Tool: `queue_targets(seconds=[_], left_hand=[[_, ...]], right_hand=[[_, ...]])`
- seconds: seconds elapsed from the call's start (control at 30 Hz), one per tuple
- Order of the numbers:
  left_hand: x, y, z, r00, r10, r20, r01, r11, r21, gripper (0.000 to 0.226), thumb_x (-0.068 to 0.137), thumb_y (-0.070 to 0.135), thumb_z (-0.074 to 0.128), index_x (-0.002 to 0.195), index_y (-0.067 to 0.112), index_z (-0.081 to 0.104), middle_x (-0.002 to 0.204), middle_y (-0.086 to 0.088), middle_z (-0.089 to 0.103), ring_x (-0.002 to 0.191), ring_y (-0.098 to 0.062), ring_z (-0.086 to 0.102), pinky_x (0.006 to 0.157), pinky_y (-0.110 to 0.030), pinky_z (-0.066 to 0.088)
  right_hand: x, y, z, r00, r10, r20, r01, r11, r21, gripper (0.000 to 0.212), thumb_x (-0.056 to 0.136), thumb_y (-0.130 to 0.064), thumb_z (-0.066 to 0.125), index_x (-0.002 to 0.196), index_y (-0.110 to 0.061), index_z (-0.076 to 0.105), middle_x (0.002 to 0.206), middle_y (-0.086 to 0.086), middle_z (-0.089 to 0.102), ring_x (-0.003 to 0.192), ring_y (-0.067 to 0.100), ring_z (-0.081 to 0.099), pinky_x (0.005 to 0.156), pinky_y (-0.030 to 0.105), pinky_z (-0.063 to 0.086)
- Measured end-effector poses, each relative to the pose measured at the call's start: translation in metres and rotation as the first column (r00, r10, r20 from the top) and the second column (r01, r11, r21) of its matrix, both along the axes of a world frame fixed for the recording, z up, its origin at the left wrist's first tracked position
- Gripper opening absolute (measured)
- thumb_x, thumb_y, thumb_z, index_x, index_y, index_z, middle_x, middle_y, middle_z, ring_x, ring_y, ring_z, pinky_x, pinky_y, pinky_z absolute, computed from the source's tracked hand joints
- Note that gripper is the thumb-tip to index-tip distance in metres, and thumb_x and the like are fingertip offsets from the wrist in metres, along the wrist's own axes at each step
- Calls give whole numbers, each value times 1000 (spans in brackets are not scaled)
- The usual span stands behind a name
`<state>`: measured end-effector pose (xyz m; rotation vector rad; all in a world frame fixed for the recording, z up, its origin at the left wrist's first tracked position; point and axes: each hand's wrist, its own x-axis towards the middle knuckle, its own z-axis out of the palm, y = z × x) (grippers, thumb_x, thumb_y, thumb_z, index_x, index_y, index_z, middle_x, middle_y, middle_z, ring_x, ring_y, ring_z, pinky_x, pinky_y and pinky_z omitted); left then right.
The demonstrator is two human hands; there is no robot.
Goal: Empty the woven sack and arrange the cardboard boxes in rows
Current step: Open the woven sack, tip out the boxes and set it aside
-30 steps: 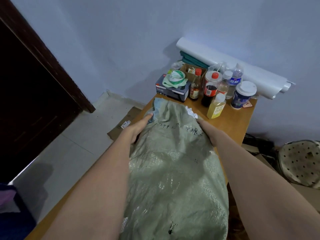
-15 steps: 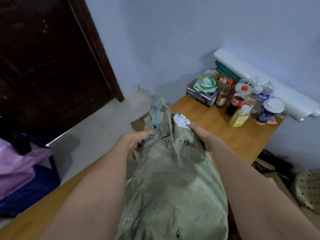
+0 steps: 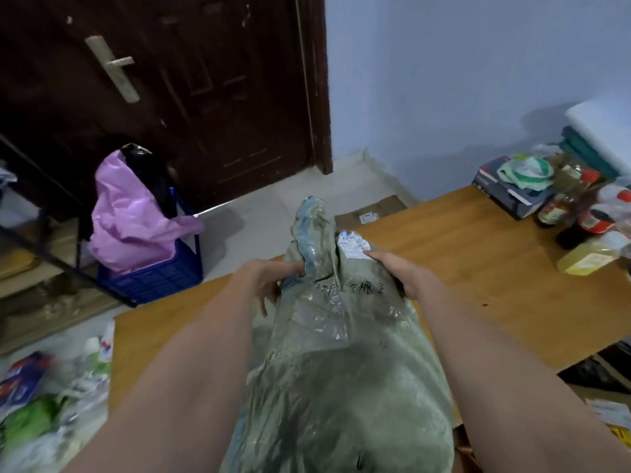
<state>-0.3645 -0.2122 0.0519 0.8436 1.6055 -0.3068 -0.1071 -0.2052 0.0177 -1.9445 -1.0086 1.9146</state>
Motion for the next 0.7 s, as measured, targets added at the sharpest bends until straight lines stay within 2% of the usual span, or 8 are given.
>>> queue_targets(seconds=[0.17, 0.3, 0.33, 0.4, 0.47, 0.57, 0.63, 0.7], left_hand=[[-56, -35, -3, 993, 119, 24, -120, 993, 21, 75, 88, 51, 47, 153, 29, 17, 155, -18, 30, 126, -37, 48, 105, -65, 36], [-93, -51, -5, 985, 159, 65, -162, 986, 45, 77, 92, 49, 49, 156, 28, 11, 161, -16, 17, 136, -40, 38, 106, -65, 35], [-101, -54, -7, 986, 151, 67, -154, 987, 42, 78, 92, 50, 49, 156, 28, 12, 161, -15, 16, 138, -40, 36, 107, -65, 35], [-118, -62, -10, 991, 113, 69, -115, 993, 23, 75, 92, 50, 49, 155, 26, 17, 163, -12, 14, 140, -40, 34, 108, -63, 35], [-130, -70, -12, 995, 72, 72, -73, 997, 11, 69, 94, 48, 47, 154, 24, 21, 164, -9, 13, 140, -39, 34, 109, -63, 35], [-147, -77, -12, 999, 36, 40, -38, 999, 37, 68, 97, 42, 51, 154, 17, 24, 162, -9, 18, 140, -37, 35, 108, -61, 37], [-157, -78, -12, 1000, -19, 4, 18, 998, 53, 60, 98, 41, 52, 149, 12, 36, 161, -9, 24, 139, -35, 38, 108, -60, 38], [-167, -76, -13, 997, -79, -21, 80, 995, 52, 58, 97, 39, 57, 146, 13, 41, 159, -7, 28, 136, -36, 42, 106, -61, 40]], right_hand=[[-60, -14, 9, 998, 50, -22, -50, 999, -5, 59, 79, -63, 65, 112, -14, 69, 98, 9, 75, 94, 28, 70, 95, 47, 52], [-90, -3, -18, 996, 86, 3, -86, 996, 1, 118, 35, -74, 83, 135, -19, 51, 111, 11, 72, 95, 31, 72, 86, 54, 56], [-96, -1, -25, 995, 97, 6, -97, 995, 5, 122, 32, -75, 83, 136, -20, 50, 112, 11, 72, 94, 31, 72, 85, 53, 56], [-106, -1, -34, 992, 122, -11, -122, 992, 6, 122, 33, -78, 81, 137, -20, 51, 117, 10, 70, 100, 30, 71, 91, 52, 54], [-115, -6, -32, 990, 141, -5, -141, 990, 5, 128, 33, -82, 80, 141, -21, 49, 134, 10, 61, 116, 31, 62, 102, 54, 47], [-142, -30, 0, 982, 171, 77, -174, 984, 31, 134, 54, -71, 82, 156, -16, 14, 156, 11, 32, 138, 32, 39, 114, 55, 32], [-152, -39, 5, 971, 179, 161, -192, 979, 66, 121, 71, -51, 82, 155, -15, 3, 154, 14, 32, 137, 34, 38, 113, 51, 33], [-159, -39, 3, 957, 195, 216, -215, 974, 74, 120, 65, -44, 88, 152, -18, 10, 146, 15, 42, 129, 34, 46, 107, 49, 41]])
